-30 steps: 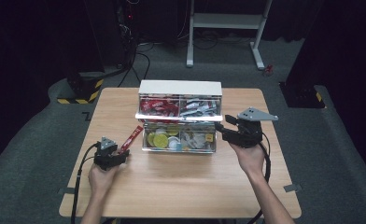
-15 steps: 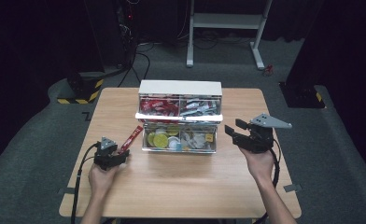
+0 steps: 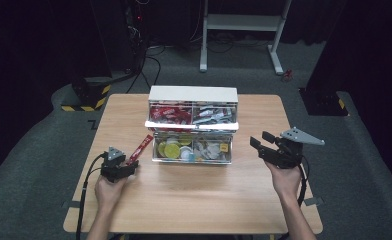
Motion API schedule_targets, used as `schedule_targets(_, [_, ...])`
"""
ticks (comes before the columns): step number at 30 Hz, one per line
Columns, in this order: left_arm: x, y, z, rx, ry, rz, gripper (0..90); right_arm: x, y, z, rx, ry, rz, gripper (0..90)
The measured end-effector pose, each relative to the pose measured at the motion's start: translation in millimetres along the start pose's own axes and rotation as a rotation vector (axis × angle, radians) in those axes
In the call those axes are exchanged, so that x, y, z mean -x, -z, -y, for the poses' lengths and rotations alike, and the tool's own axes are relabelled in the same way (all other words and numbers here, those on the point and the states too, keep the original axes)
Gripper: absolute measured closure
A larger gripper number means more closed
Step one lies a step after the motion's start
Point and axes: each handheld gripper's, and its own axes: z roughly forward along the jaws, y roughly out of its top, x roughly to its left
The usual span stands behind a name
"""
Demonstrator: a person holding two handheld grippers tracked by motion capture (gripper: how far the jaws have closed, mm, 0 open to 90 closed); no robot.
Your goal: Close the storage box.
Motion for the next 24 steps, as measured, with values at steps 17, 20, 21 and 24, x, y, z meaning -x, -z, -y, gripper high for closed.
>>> schedule_targets(17, [0.5,0.0,-0.3,-0.005,-0.014,-0.007,37.9,14.9,-10.0,29.6,-0.016,-0.035,0.032,41.9])
schedule_targets(20, [0.5,0.0,-0.3,-0.005,-0.014,-0.007,37.9,16.3,-10.3,32.0,-0.017,-0.038,0.033,42.0])
schedule_targets(21, [0.5,0.0,-0.3,-0.005,-0.014,-0.007,37.9,17.5,-10.5,35.0,-0.015,-0.038,0.039,42.0])
schedule_targets(24, [0.5,0.0,-0.3,-0.005,-0.015,-0.007,37.9,19.0,-11.2,37.5,-0.018,-0.039,0.040,41.9])
